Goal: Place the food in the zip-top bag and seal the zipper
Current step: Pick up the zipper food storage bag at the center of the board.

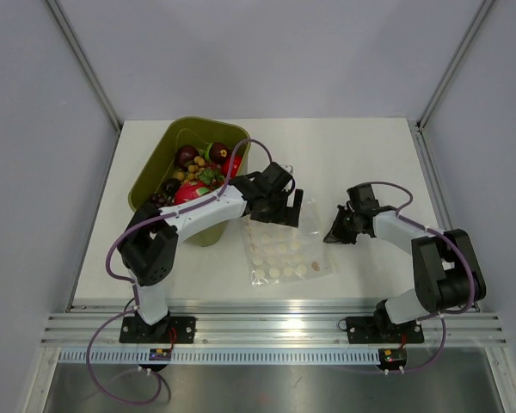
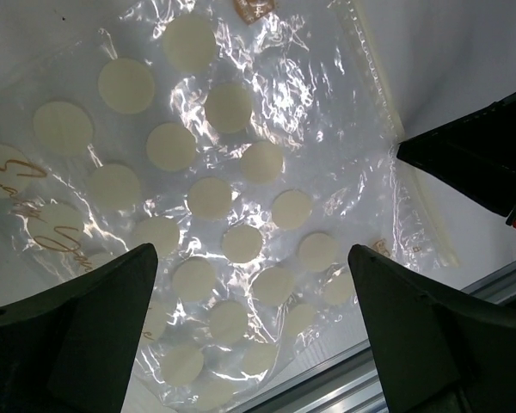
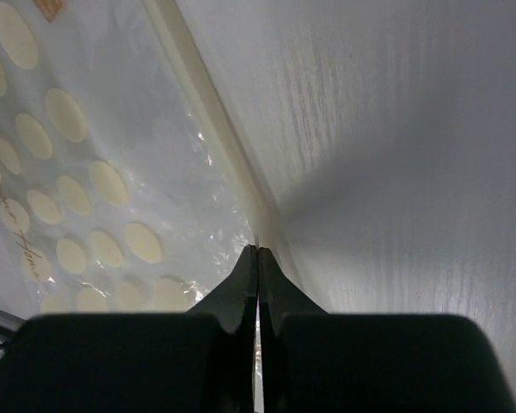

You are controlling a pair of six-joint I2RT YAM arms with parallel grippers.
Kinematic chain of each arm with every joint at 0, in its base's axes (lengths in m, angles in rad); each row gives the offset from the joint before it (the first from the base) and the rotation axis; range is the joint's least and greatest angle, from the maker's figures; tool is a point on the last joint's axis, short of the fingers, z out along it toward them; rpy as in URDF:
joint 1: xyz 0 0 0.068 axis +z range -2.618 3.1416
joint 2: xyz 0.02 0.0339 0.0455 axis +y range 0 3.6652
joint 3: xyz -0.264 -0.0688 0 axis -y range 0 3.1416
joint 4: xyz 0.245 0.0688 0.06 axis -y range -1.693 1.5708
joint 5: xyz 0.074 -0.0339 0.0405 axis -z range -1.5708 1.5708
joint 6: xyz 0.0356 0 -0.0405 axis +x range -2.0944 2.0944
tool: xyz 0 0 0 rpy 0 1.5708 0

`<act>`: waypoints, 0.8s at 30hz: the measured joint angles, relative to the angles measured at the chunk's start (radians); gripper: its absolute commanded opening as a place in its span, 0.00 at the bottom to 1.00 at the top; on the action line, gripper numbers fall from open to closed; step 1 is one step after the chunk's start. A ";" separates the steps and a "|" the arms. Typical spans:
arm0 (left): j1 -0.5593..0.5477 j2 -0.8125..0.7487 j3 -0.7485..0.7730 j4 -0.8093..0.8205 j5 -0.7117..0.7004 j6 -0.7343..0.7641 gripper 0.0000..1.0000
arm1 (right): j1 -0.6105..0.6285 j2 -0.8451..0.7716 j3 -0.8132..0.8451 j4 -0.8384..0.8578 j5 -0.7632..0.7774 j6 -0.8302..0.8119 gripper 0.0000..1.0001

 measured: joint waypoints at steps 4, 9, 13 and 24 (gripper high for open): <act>0.000 0.000 0.000 0.003 0.038 -0.011 0.91 | 0.003 -0.082 0.000 -0.003 -0.002 0.000 0.00; 0.000 0.000 0.003 0.028 0.122 -0.035 0.86 | 0.041 -0.221 0.011 -0.022 0.011 0.000 0.00; 0.007 0.000 0.019 0.063 0.198 -0.078 0.85 | 0.071 -0.298 0.016 -0.037 0.026 -0.002 0.00; 0.036 0.022 0.077 0.152 0.294 -0.195 0.83 | 0.117 -0.337 0.016 -0.044 0.020 -0.022 0.00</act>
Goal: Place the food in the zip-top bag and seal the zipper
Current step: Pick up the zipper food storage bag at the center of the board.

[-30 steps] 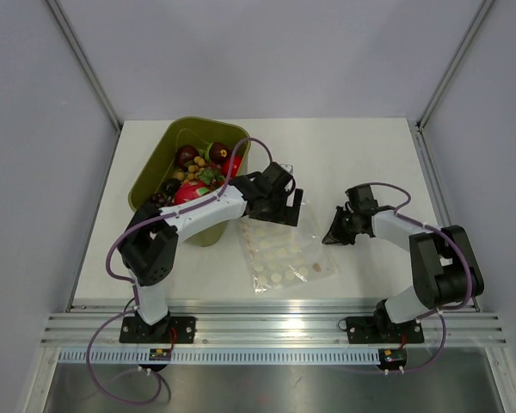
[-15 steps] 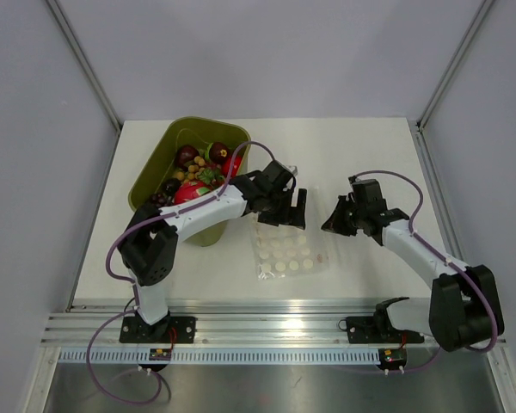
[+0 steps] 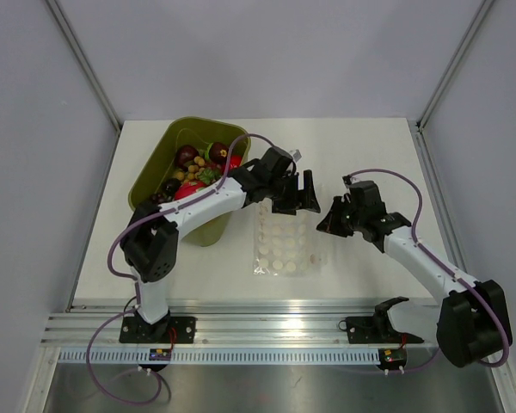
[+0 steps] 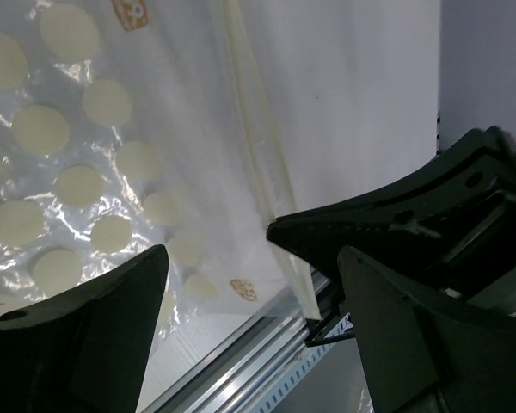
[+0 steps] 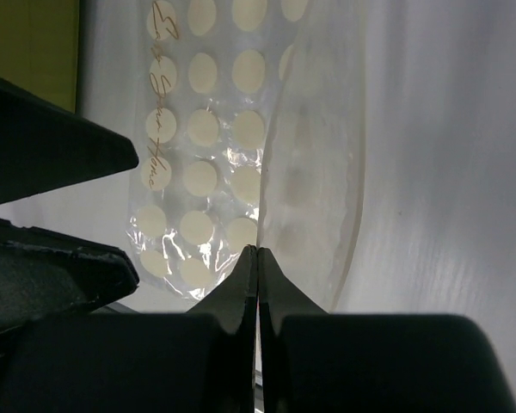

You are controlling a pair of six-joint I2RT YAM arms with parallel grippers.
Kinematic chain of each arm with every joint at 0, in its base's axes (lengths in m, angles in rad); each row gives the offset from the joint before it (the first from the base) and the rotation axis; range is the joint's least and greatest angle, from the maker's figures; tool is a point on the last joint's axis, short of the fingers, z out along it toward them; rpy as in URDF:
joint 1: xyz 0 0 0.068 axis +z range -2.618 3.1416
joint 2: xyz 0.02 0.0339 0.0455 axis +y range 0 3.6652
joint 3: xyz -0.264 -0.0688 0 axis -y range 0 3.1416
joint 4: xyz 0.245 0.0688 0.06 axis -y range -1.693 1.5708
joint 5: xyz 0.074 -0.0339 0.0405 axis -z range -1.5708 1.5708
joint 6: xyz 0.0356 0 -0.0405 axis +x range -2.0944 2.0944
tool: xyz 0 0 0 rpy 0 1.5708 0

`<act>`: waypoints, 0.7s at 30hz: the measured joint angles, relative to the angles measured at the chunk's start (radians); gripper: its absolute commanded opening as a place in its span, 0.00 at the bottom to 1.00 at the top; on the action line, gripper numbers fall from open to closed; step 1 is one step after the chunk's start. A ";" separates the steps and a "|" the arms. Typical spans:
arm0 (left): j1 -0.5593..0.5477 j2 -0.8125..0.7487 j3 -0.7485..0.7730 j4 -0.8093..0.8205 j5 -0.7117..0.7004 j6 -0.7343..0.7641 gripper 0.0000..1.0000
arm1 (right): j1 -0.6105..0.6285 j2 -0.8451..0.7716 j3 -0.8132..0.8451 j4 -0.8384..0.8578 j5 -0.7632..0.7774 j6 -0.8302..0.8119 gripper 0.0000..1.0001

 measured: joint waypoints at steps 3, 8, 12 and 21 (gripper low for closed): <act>0.000 0.035 0.051 -0.003 0.005 -0.009 0.81 | 0.021 -0.002 0.000 0.000 -0.002 -0.003 0.00; -0.002 0.121 0.156 -0.056 0.000 -0.002 0.78 | 0.047 -0.002 0.004 -0.001 -0.003 -0.005 0.00; -0.007 0.171 0.201 -0.125 -0.019 0.024 0.76 | 0.058 -0.006 0.010 0.000 -0.002 -0.006 0.00; -0.015 0.225 0.214 -0.211 -0.041 0.068 0.59 | 0.059 -0.024 0.020 -0.024 -0.002 -0.006 0.00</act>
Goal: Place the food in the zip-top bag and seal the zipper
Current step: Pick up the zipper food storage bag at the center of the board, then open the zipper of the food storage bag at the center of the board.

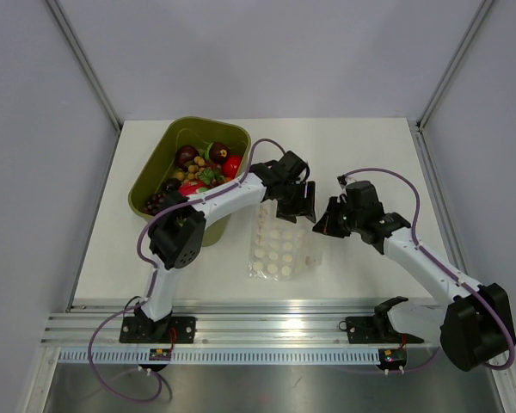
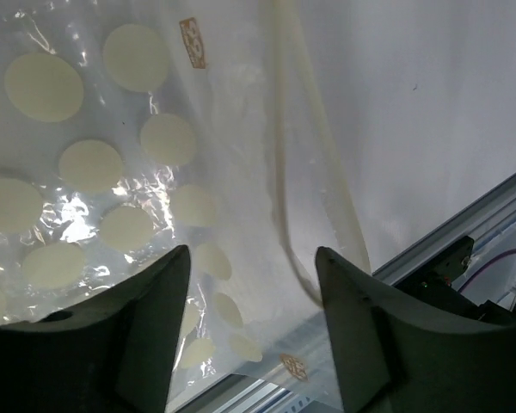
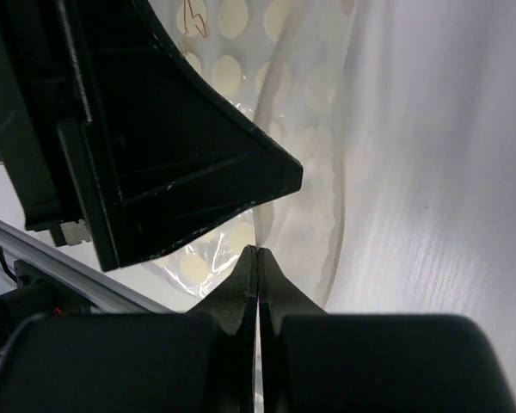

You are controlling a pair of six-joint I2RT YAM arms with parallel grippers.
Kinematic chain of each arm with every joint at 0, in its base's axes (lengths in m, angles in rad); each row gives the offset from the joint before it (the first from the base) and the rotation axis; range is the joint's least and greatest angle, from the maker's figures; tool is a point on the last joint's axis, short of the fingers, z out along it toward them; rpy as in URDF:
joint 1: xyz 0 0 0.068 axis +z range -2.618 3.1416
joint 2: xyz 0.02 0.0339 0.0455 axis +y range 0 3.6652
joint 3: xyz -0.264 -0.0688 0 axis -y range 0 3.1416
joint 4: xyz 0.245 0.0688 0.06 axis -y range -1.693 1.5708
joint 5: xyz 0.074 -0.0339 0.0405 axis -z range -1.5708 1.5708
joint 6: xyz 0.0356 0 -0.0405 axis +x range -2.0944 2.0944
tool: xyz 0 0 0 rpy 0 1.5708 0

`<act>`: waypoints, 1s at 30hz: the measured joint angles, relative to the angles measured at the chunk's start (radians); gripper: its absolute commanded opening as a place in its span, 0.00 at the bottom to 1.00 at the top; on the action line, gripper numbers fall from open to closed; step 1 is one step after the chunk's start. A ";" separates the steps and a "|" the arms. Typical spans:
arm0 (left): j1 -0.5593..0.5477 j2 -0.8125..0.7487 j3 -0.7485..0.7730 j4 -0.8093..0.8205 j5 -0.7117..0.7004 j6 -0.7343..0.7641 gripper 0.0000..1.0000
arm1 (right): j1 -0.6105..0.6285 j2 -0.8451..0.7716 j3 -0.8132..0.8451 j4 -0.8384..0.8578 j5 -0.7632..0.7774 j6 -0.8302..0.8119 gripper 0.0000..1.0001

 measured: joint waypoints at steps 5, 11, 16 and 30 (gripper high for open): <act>-0.005 0.008 0.000 -0.001 0.002 0.023 0.04 | 0.001 0.000 0.009 -0.021 0.001 0.001 0.22; 0.001 -0.001 -0.020 0.007 0.009 0.066 0.00 | 0.004 -0.019 0.064 -0.085 0.069 -0.005 0.75; 0.023 -0.068 -0.112 0.013 0.019 0.089 0.00 | 0.005 -0.043 0.121 -0.113 0.121 -0.002 0.71; 0.034 -0.129 -0.142 0.060 0.049 0.089 0.00 | 0.069 0.041 0.131 -0.122 0.106 0.001 0.66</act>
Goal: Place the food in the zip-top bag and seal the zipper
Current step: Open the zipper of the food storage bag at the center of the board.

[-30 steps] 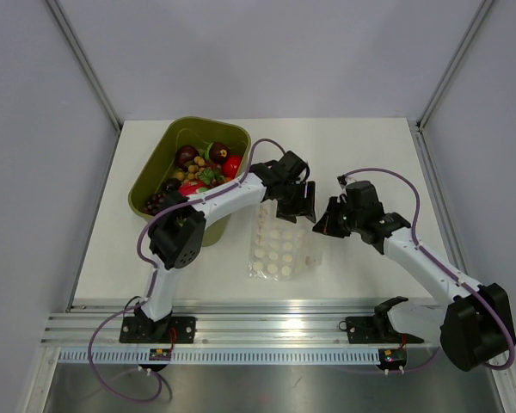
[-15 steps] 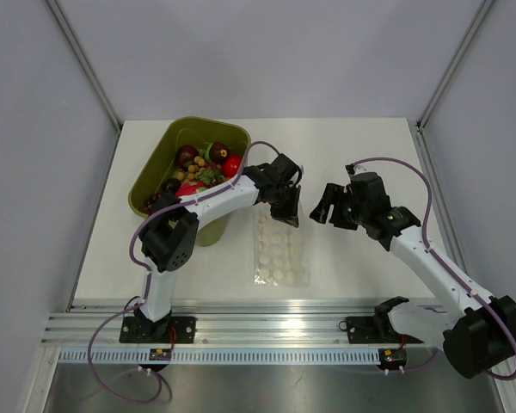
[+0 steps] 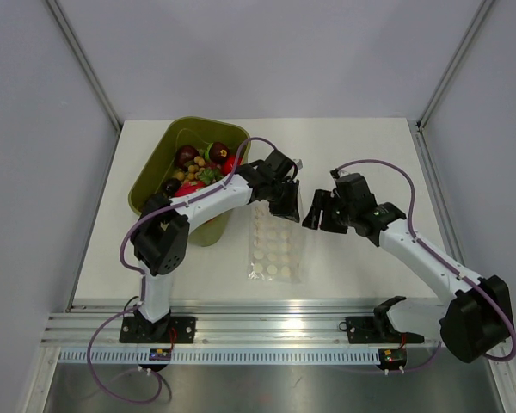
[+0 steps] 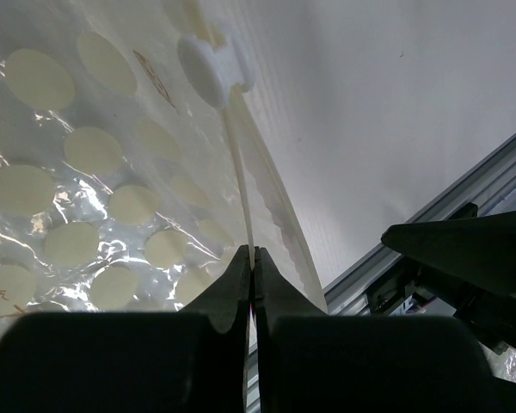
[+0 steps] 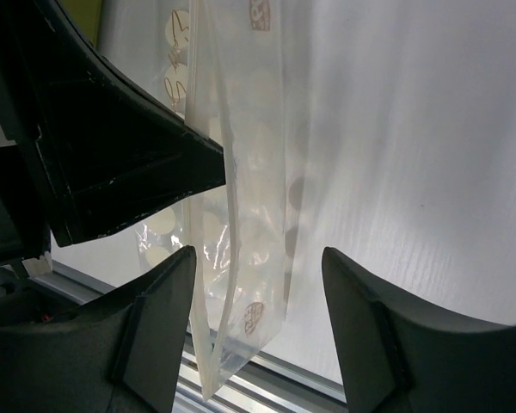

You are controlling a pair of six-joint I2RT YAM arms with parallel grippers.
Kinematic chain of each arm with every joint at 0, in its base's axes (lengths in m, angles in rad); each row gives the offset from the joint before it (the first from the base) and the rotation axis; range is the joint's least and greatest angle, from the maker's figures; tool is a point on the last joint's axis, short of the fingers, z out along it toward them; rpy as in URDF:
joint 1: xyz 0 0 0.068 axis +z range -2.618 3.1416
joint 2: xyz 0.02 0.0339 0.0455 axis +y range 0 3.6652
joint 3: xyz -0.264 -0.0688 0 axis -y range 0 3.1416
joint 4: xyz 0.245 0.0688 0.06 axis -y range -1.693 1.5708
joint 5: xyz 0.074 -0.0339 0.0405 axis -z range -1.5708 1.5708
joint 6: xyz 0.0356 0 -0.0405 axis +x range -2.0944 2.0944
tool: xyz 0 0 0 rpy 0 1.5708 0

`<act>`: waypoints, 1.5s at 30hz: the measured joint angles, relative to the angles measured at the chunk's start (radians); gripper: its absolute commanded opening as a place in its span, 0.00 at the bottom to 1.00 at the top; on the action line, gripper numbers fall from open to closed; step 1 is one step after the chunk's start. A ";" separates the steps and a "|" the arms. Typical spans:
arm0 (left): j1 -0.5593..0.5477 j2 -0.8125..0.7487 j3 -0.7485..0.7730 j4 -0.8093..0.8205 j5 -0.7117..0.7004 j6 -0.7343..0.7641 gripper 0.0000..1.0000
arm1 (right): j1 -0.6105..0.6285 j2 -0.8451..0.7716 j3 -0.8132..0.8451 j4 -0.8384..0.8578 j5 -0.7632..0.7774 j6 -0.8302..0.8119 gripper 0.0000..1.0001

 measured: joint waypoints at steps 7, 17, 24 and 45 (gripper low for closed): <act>0.000 0.000 0.000 0.003 0.007 -0.002 0.00 | 0.061 0.093 0.006 0.001 0.027 0.005 0.52; 0.003 0.000 0.030 -0.053 0.010 0.025 0.00 | 0.066 0.228 0.106 -0.048 0.199 0.015 0.00; 0.043 0.038 0.445 -0.241 0.032 0.114 0.00 | -0.021 0.266 0.485 -0.182 0.395 -0.082 0.00; 0.074 0.049 0.083 -0.127 0.280 0.172 0.00 | 0.056 0.147 0.216 -0.216 0.467 -0.148 0.00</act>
